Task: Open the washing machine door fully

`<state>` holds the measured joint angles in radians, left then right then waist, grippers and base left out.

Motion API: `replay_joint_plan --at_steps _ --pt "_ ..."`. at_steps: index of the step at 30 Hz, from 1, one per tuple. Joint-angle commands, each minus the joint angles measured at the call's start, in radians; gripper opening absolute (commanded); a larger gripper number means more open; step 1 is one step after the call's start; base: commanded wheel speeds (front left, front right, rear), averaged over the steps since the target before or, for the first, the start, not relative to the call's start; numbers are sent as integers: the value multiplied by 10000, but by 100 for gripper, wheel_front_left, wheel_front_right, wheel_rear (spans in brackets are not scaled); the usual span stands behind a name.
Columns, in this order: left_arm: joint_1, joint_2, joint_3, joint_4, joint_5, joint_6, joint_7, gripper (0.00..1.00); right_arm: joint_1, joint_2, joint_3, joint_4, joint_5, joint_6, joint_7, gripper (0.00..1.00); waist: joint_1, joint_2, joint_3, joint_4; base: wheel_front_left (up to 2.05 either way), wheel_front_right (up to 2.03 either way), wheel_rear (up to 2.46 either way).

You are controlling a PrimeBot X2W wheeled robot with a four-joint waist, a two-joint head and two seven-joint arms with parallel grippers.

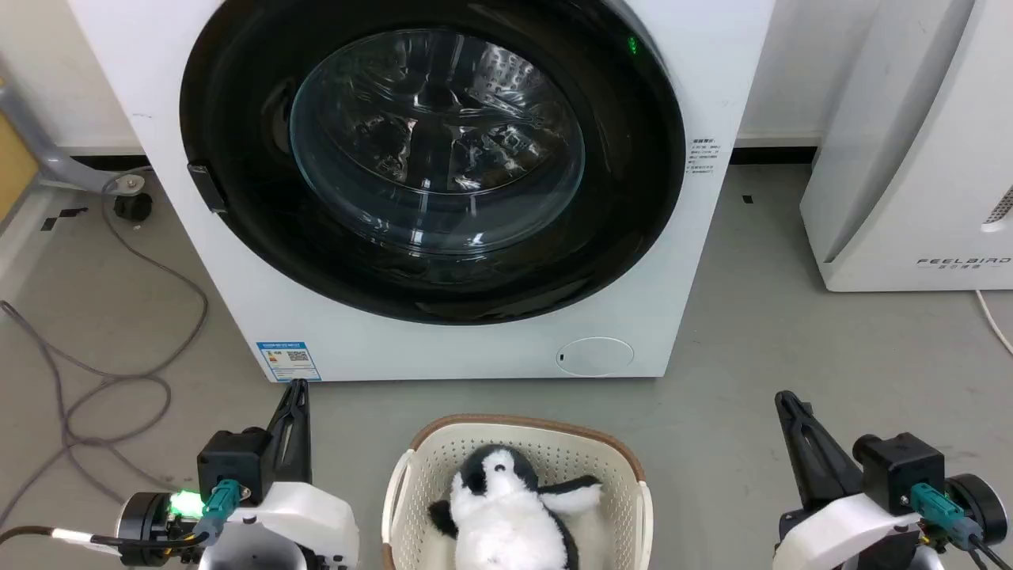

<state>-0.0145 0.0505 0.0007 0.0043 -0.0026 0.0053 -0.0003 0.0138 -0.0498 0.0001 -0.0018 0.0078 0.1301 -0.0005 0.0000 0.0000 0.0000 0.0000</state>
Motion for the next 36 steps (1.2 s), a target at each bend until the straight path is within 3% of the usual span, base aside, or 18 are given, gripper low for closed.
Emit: replay_joint_plan --at_steps 1,25,26,36 --pt "145 -3 -7 -43 26 -53 3 0 -138 -5 -1 18 -78 6 5 0 0 0 0 0 0 0 0" --pt "145 -3 -7 -43 26 -53 3 0 -138 -5 -1 18 -78 6 5 0 0 0 0 0 0 0 0" --pt "1 -2 4 0 0 0 -1 100 -1 0 1 0 0 -2 -1 100 0 0 0 0 0 0 0" --pt "-30 -2 -37 21 -61 102 -131 100 -9 0 -99 -51 230 -2 -130 100 0 0 15 -1 0 0 0"
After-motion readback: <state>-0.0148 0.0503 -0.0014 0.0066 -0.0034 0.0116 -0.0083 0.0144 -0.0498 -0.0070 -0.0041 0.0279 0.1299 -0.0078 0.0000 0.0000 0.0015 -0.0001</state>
